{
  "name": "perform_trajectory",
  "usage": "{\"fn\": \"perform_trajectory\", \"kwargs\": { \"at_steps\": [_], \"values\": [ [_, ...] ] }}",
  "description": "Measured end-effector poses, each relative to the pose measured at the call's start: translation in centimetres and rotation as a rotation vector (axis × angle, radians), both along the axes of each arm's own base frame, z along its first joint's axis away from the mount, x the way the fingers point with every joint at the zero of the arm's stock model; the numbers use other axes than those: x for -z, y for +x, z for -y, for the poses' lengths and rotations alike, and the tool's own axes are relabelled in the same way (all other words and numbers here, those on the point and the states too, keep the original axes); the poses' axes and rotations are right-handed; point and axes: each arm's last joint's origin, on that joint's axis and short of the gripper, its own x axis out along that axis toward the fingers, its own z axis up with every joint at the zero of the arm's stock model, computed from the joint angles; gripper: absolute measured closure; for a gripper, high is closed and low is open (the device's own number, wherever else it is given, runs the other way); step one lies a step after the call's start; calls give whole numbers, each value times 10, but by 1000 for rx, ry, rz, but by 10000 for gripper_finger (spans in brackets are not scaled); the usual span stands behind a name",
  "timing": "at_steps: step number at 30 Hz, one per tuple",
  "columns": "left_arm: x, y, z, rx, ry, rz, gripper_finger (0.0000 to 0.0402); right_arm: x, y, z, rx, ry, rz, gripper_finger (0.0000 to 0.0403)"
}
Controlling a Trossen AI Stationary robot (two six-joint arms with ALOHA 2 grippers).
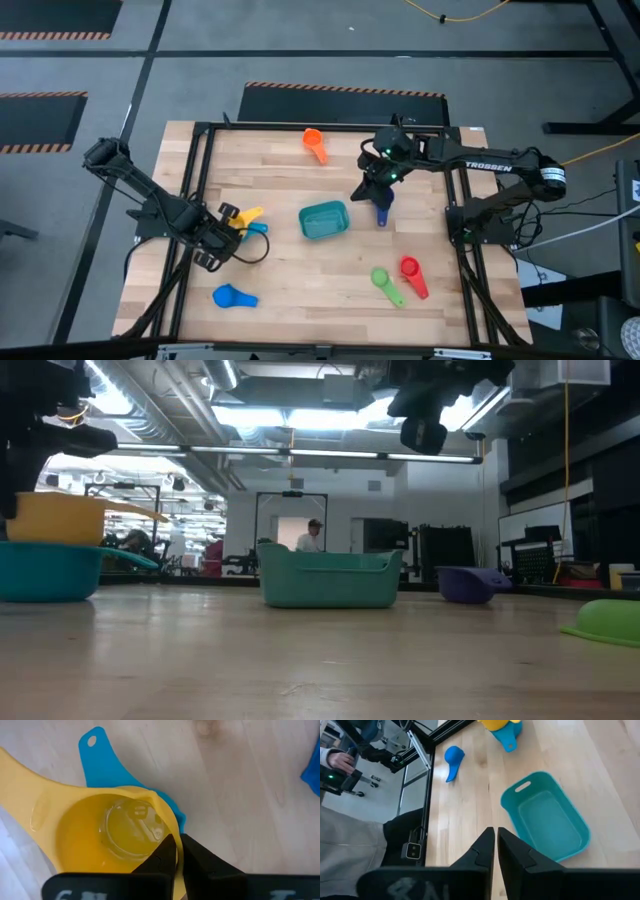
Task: Nest measuring cups in basket
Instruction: Stack the yellow measuring cup on top of the light blue measuring cup
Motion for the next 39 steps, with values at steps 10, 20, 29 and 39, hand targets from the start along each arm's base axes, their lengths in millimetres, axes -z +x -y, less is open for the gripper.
{"fn": "perform_trajectory", "kwargs": {
  "at_steps": [10, 20, 29, 39],
  "values": [
    [1, -3, -1, 4, -5, -48, 390, 0, 0, 0, 0, 0, 1, 376],
    [1, -3, -1, 2, 7, -37, 370, 0, 0, 0, 0, 0, 1, 376],
    [0, -2, -3, -14, 69, 6, 338, 0, 0, 0, 0, 0, 1, 376],
    [0, -1, -4, -117, 62, 32, 330, 0, 0, 0, 0, 0, 1, 376]
  ]
}}
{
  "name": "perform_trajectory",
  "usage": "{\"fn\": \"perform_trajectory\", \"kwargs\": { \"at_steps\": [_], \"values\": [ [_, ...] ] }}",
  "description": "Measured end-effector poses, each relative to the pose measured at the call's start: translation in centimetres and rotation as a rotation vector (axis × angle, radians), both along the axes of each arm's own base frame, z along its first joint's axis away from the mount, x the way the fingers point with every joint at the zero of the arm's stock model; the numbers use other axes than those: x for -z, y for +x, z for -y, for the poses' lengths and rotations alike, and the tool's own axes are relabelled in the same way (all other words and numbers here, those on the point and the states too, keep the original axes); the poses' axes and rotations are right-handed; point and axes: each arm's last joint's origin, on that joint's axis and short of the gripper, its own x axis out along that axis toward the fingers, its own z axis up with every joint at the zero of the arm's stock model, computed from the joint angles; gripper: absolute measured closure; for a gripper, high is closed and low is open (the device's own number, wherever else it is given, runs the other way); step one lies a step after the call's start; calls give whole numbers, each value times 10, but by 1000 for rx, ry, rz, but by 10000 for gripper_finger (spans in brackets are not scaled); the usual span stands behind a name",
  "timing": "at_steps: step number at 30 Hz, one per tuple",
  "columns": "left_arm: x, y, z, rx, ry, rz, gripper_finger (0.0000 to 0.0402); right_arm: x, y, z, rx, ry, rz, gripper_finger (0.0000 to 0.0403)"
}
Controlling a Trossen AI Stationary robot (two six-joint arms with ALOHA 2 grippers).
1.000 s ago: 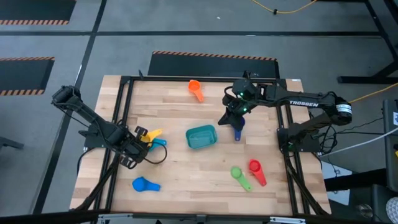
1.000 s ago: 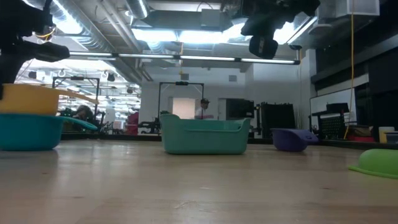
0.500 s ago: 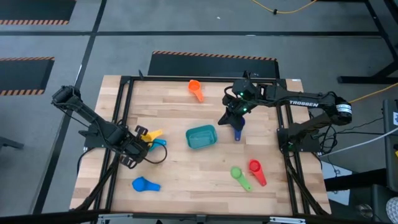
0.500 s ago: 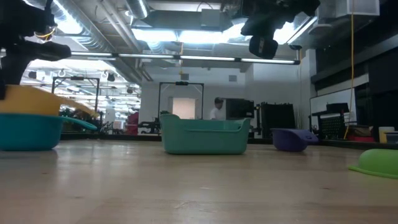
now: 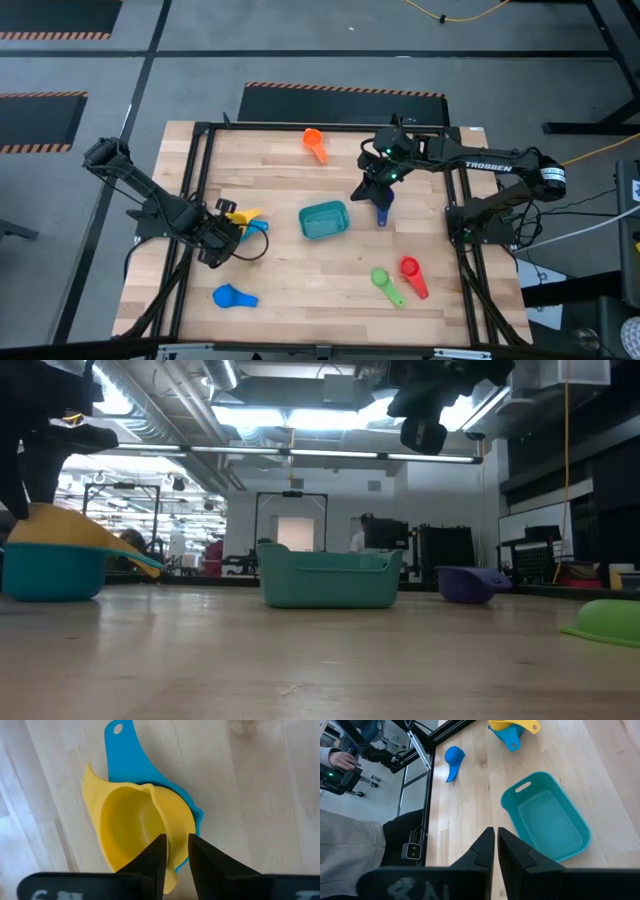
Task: Nest measuring cups in basket
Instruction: Stack the yellow measuring cup on top of the light blue measuring cup
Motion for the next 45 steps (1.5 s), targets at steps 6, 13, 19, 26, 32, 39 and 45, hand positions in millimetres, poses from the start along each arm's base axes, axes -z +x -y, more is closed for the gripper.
{"fn": "perform_trajectory", "kwargs": {
  "at_steps": [6, 13, 19, 26, 32, 39, 45],
  "values": [
    [0, 0, -1, 1, 27, 15, 328, 0, 0, 0, 0, 0, 0, 376],
    [-12, 2, 1, 51, 14, 37, 327, 0, 0, 0, 0, 0, 0, 376],
    [-26, 6, 3, 51, -21, 61, 327, 0, 0, 0, 0, 0, 0, 376],
    [-28, 8, 1, -122, -21, 122, 327, 0, 0, 0, 0, 0, 0, 376],
    [-26, 9, -1, -209, -41, 122, 327, 0, 0, 0, 0, 0, 0, 376],
    [-3, 0, -5, -208, -28, 24, 327, 0, 0, -1, -4, 0, 0, 376],
    [6, -4, -7, -230, -38, -20, 327, 0, 0, -1, -5, -1, 0, 376]
  ]
}}
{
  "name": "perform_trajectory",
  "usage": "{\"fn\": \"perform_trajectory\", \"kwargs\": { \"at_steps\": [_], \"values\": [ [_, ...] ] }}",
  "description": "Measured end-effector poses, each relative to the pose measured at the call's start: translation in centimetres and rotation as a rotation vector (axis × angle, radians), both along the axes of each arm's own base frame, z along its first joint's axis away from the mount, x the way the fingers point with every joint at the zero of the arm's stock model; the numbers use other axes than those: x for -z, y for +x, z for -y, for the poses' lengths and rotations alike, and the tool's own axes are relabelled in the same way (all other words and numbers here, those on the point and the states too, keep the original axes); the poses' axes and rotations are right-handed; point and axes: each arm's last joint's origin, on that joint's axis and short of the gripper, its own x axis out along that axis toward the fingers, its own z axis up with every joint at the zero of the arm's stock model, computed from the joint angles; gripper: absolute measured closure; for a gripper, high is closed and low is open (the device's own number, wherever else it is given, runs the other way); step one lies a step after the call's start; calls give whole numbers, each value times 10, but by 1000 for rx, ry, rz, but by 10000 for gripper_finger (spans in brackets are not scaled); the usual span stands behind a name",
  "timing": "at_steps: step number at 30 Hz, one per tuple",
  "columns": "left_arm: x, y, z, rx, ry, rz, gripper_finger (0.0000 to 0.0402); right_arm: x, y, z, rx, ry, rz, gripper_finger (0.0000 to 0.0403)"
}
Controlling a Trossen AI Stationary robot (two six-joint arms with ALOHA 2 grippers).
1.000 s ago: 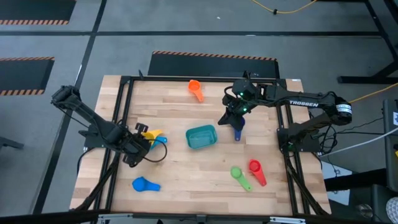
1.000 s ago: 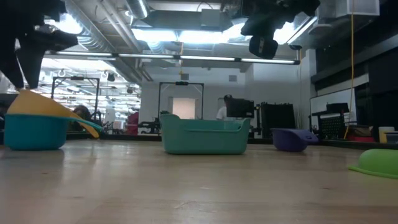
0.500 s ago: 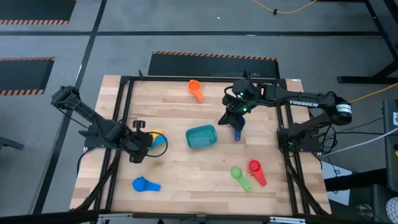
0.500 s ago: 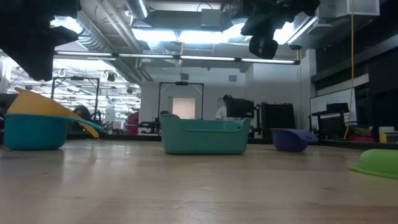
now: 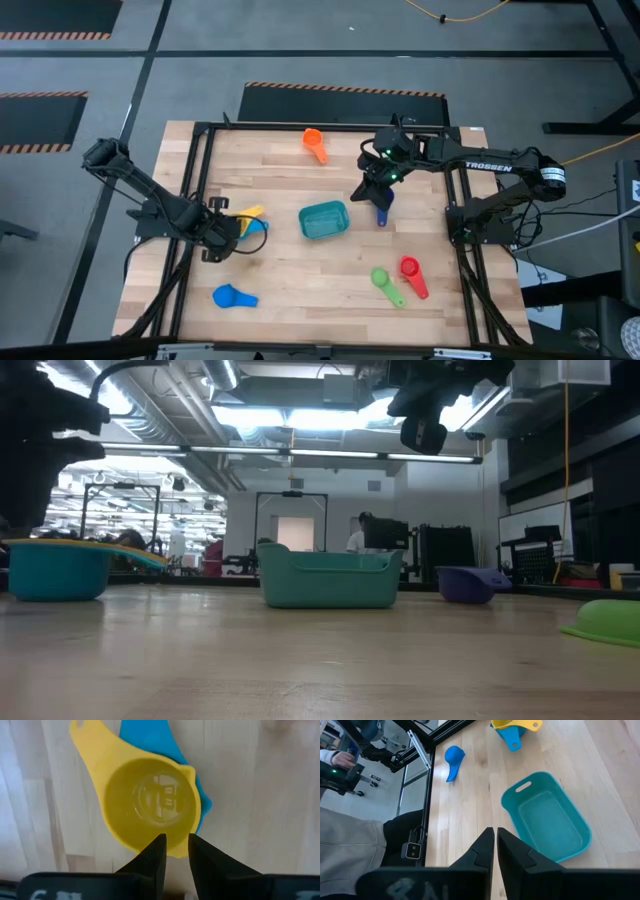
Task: Nest measuring cups in basket
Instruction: Stack the yellow measuring cup on top of the light blue measuring cup
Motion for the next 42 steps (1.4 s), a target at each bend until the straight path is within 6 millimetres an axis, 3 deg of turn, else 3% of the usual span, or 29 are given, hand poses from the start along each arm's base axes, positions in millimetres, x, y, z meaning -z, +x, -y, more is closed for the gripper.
{"fn": "perform_trajectory", "kwargs": {
  "at_steps": [12, 20, 31, 42],
  "values": [
    [-20, 14, 2, -43, 73, 195, 327, 0, 0, 1, 20, -18, -3, 376],
    [-22, 30, -27, -276, 171, 293, 327, 0, 3, -2, 79, -82, -2, 376],
    [-23, 41, -79, -426, 211, 248, 327, -9, 27, -58, -45, -213, 213, 376],
    [-22, 41, -110, -465, 63, 189, 327, 36, 79, -114, -183, -260, 345, 376]
  ]
}}
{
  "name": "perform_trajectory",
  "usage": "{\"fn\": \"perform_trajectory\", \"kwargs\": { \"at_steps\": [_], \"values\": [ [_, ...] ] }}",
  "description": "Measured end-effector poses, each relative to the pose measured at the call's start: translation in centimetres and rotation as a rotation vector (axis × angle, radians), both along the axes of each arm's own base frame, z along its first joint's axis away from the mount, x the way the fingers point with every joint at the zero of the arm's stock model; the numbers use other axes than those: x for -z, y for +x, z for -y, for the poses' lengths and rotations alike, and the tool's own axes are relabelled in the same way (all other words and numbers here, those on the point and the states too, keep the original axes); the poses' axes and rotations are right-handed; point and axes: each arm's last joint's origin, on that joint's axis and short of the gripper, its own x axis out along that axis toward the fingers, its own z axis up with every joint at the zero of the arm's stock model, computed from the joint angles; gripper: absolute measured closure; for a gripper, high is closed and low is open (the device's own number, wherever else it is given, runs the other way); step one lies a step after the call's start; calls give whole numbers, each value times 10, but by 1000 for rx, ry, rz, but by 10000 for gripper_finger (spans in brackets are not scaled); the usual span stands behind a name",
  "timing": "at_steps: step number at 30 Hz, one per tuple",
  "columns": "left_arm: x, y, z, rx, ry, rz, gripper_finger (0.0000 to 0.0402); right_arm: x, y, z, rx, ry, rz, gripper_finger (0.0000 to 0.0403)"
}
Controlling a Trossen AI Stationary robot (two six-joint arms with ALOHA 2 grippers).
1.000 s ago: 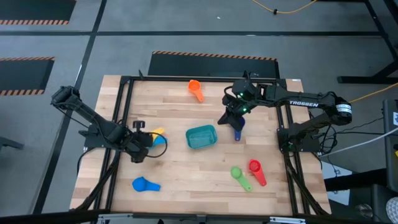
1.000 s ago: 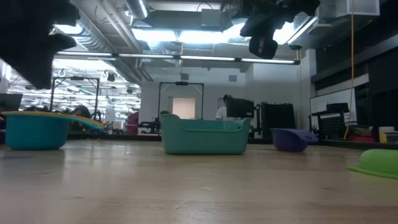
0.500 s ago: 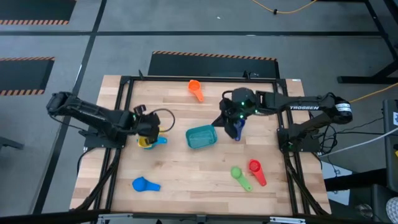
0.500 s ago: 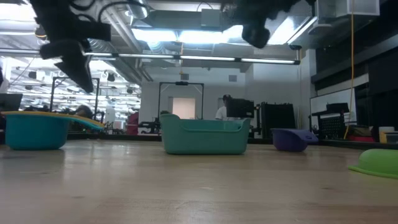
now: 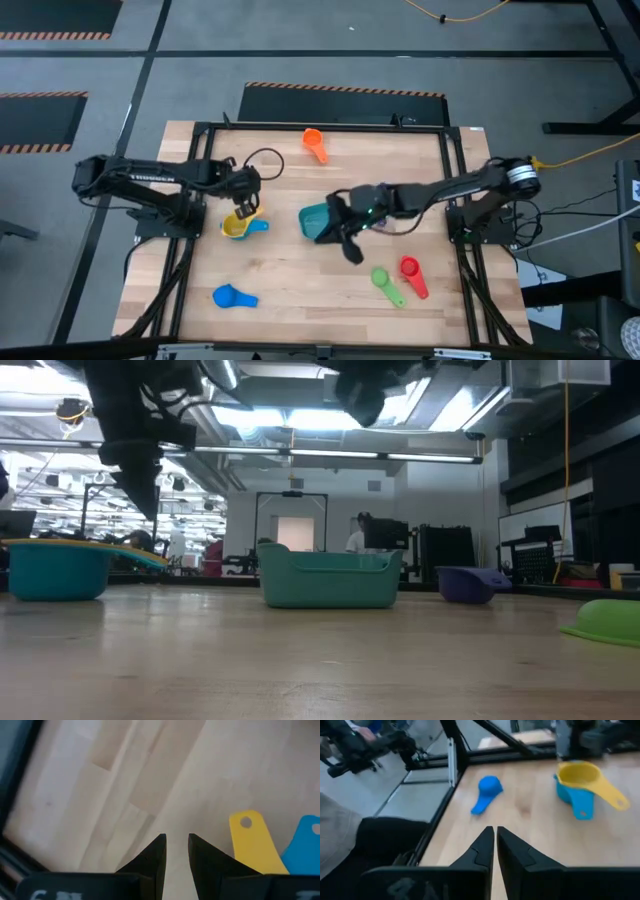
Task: Nest measuring cups in basket
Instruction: Stack the yellow measuring cup on top of the light blue measuring cup
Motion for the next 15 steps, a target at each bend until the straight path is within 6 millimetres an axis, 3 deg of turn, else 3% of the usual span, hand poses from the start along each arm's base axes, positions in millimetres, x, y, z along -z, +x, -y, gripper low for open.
{"fn": "perform_trajectory", "kwargs": {
  "at_steps": [7, 15],
  "values": [
    [1, -5, -21, -17, -86, -3, 327, 40, 41, -16, 44, -82, 37, 378],
    [2, -8, -33, -56, -127, 22, 327, 58, 102, -28, -33, -229, 31, 378]
  ]
}}
